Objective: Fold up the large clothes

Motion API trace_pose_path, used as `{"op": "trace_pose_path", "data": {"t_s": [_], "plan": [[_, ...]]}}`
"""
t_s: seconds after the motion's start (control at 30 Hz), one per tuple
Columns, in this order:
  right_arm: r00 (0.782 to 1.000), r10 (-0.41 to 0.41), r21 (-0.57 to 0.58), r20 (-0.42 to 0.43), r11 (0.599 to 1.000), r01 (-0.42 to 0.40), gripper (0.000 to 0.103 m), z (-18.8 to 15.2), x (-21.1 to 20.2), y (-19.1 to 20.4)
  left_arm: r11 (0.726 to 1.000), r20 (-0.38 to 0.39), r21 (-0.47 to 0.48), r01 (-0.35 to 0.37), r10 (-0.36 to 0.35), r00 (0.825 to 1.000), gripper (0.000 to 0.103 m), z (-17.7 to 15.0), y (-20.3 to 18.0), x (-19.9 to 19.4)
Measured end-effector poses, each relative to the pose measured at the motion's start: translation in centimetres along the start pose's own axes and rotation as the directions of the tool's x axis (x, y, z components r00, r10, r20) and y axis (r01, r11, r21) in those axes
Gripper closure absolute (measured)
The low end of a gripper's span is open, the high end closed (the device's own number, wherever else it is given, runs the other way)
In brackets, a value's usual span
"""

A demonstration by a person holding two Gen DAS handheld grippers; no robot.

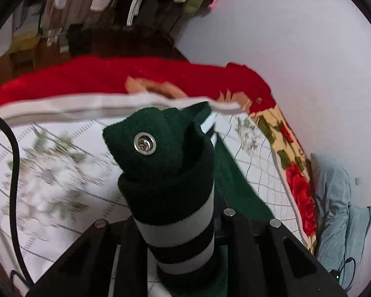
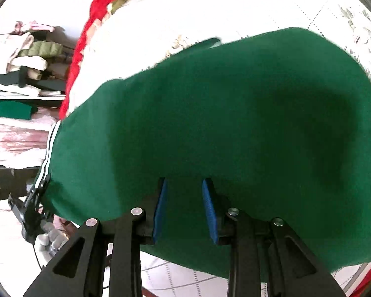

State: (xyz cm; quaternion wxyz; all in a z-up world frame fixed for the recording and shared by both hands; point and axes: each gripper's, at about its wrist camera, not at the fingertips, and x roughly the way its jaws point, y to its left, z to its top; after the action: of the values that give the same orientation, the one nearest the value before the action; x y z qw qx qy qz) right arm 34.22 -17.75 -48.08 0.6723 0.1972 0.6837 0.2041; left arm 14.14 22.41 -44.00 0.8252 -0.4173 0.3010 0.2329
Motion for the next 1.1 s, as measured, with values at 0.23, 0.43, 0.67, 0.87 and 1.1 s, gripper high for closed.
{"op": "trace_pose_path", "data": {"t_s": [0.23,0.43,0.67,0.87,1.1], "plan": [[1.0,-0.02,0.015,-0.017,1.0,0.021,0.072,-1.0,-0.8,-1.6,0.986,-0.09,-0.168,-0.008,-0.007,0.996,0.069,-2.4,5.7,3.2],[0.991,-0.118,0.02,-0.064,0.993,0.119,0.072,-1.3,0.6,-3.6,0.983,-0.108,-0.182,-0.038,0.018,0.994,0.054,-3.4,6.4,5.9],[0.938,-0.311,0.068,-0.156,0.944,0.324,0.09,0.1,3.7,-4.0,0.975,-0.116,-0.221,-0.033,0.008,0.993,0.054,-3.3,7.5,5.7],[0.988,-0.147,-0.066,-0.048,0.987,0.144,0.086,1.7,1.0,3.4,0.974,-0.123,-0.224,-0.033,0.005,0.992,0.054,-3.5,7.7,5.9],[0.942,-0.334,-0.165,-0.035,0.932,0.324,0.091,6.7,10.4,7.3,0.973,-0.147,-0.226,-0.035,0.001,0.989,0.053,-3.5,8.3,6.1]]}}
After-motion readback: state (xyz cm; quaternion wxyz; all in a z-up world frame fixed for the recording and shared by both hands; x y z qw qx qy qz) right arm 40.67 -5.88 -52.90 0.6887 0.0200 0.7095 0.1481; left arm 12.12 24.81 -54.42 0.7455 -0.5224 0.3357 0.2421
